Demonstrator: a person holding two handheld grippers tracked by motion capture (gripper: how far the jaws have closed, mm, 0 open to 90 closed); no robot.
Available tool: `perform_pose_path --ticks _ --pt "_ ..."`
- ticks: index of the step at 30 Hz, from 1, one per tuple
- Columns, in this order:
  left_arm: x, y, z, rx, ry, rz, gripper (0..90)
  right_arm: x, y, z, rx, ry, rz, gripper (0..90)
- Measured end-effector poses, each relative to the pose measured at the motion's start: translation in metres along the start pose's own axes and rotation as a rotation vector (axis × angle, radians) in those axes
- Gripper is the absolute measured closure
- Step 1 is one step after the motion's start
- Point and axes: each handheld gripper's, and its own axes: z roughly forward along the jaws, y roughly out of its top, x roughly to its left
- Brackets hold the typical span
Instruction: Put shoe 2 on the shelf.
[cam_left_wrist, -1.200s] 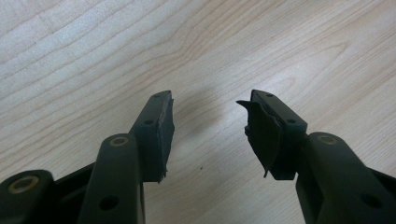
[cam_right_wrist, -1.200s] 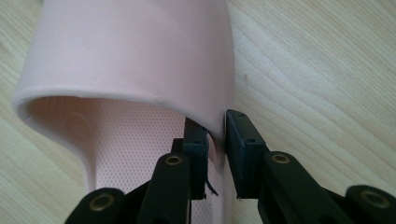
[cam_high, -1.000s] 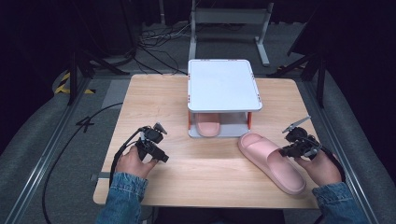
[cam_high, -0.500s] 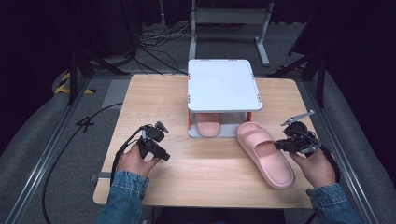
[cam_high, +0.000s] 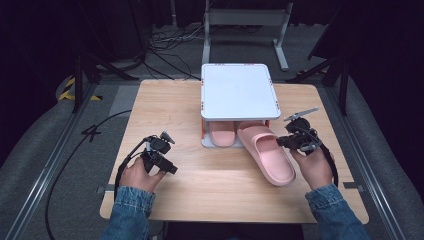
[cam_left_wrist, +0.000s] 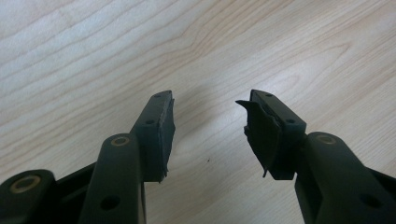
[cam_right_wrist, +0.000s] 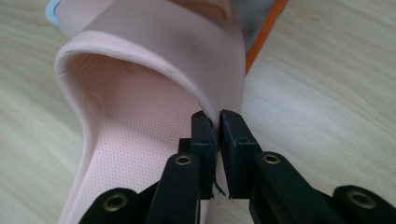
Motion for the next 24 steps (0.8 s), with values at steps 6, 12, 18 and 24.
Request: perform_pose_path --ticks 6,12,18,24 --pt "0.004 -0.009 -0.002 -0.002 0.007 -0.025 51.7 0.01 0.01 0.018 0.009 -0.068 0.002 84.3" --pt "0.004 -0.012 -0.002 -0.006 0.004 -0.04 51.7 0.012 0.011 0.028 0.015 -0.085 0.026 82.8" --pt "0.004 -0.01 -0.001 0.001 0.003 -0.029 51.7 0.016 0.01 0.039 0.058 -0.037 0.059 80.8" --pt "0.003 -0.005 0.002 0.012 -0.003 -0.024 51.7 0.014 0.006 0.042 0.057 -0.001 0.069 75.8"
